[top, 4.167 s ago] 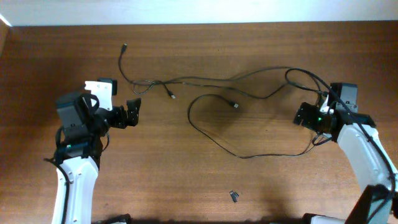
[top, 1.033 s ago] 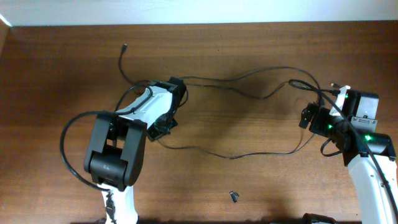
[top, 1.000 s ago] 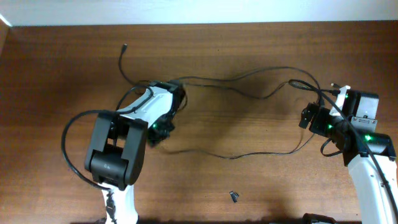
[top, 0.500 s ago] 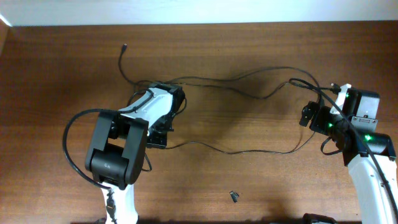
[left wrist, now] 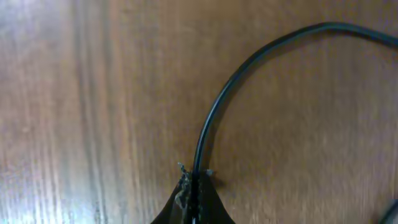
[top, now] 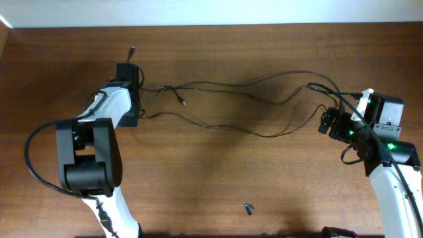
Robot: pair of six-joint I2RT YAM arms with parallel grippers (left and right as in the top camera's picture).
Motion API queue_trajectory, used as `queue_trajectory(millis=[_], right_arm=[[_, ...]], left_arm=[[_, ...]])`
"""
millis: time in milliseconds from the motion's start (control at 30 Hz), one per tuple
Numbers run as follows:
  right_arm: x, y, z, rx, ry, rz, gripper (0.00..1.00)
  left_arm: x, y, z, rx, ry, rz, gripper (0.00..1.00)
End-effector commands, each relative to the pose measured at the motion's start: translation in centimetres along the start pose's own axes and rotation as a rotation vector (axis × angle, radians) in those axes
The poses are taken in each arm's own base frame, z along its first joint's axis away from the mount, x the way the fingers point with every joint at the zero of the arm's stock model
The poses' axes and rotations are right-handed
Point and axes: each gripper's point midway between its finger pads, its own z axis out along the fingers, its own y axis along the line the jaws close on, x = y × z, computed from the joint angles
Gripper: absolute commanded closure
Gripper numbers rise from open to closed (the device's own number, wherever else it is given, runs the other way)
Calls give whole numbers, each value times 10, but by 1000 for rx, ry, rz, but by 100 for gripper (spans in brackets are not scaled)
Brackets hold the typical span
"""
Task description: Untangle cables
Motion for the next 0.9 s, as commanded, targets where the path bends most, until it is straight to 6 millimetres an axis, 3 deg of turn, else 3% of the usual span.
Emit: queue_trajectory(millis=[0, 100, 167, 200, 300, 367, 500, 667, 867], right_arm=[[-6, 2, -3, -8, -16, -7, 1], [-6, 2, -3, -7, -16, -7, 1], [-7, 2, -3, -8, -18, -7, 1], [-7, 2, -3, -8, -21, -8, 1], [-10, 3, -3, -10, -31, -8, 1], [-13, 3, -3, -13, -42, -9, 1], [-15, 4, -3, -14, -49, -10, 2], [-15, 4, -3, -16, -53, -10, 1], [-17, 4, -3, -16, -57, -10, 1]], left_arm=[[12, 6, 14, -19, 33, 152, 83], [9, 7, 15, -23, 19, 193, 69], [7, 7, 15, -24, 14, 289, 33], [7, 7, 15, -23, 15, 374, 4], [9, -3, 10, 24, 39, 670, 1], [14, -22, -9, 130, 83, 834, 1], [-5, -57, -80, 335, -12, 1006, 0], [-20, -69, -152, 515, -88, 1040, 1], [-20, -71, -154, 524, -94, 1039, 1]])
